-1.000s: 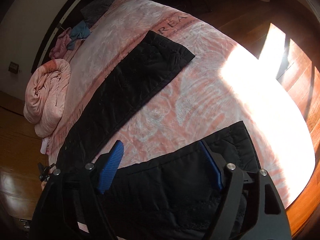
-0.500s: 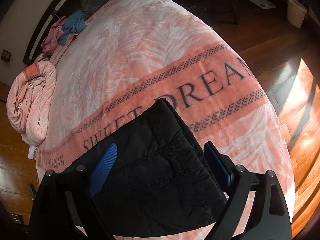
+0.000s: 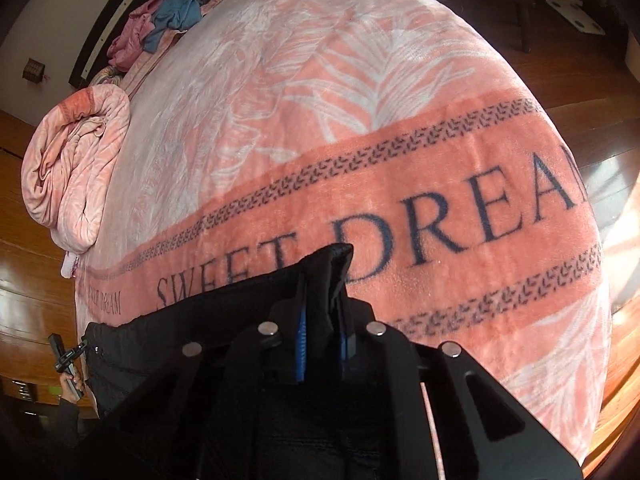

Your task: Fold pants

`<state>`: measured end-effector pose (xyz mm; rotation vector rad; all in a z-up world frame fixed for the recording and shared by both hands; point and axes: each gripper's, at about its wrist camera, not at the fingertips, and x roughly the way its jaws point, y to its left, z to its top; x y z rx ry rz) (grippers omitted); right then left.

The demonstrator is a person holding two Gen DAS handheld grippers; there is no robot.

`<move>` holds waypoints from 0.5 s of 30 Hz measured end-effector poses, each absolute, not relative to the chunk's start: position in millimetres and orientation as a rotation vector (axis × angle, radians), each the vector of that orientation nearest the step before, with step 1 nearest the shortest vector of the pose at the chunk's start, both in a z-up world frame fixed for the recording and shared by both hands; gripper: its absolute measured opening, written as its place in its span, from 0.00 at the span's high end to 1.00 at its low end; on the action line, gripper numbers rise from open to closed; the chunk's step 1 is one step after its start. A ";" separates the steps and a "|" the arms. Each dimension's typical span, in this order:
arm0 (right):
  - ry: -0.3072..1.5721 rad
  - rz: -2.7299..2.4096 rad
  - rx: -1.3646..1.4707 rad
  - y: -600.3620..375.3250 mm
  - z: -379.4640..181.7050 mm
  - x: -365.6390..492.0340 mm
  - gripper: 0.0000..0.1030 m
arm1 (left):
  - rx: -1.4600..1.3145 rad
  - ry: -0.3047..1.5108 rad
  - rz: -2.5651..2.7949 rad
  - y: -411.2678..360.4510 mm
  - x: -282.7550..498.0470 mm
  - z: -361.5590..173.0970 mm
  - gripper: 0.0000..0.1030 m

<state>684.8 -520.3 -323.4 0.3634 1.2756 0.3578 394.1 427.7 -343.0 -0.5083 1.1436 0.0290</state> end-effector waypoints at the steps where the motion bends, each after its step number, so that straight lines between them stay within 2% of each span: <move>1: 1.259 0.357 0.366 -522.3 -314.8 678.9 0.91 | -0.495 1.137 0.041 425.2 393.5 -338.9 0.78; 8: 1.154 0.337 0.344 -530.1 -235.5 629.1 0.93 | -0.481 1.025 0.053 415.8 374.9 -286.8 0.82; 9: 1.140 0.332 0.334 -531.1 -223.5 620.2 0.93 | -0.470 1.013 0.048 413.8 371.3 -277.4 0.83; 10: 1.128 0.322 0.329 -532.8 -212.8 610.3 0.94 | -0.455 0.996 0.058 412.4 366.8 -267.3 0.92; 15: 1.069 0.300 0.334 -547.8 -173.6 552.9 0.94 | -0.455 0.937 0.010 402.6 341.7 -227.8 0.92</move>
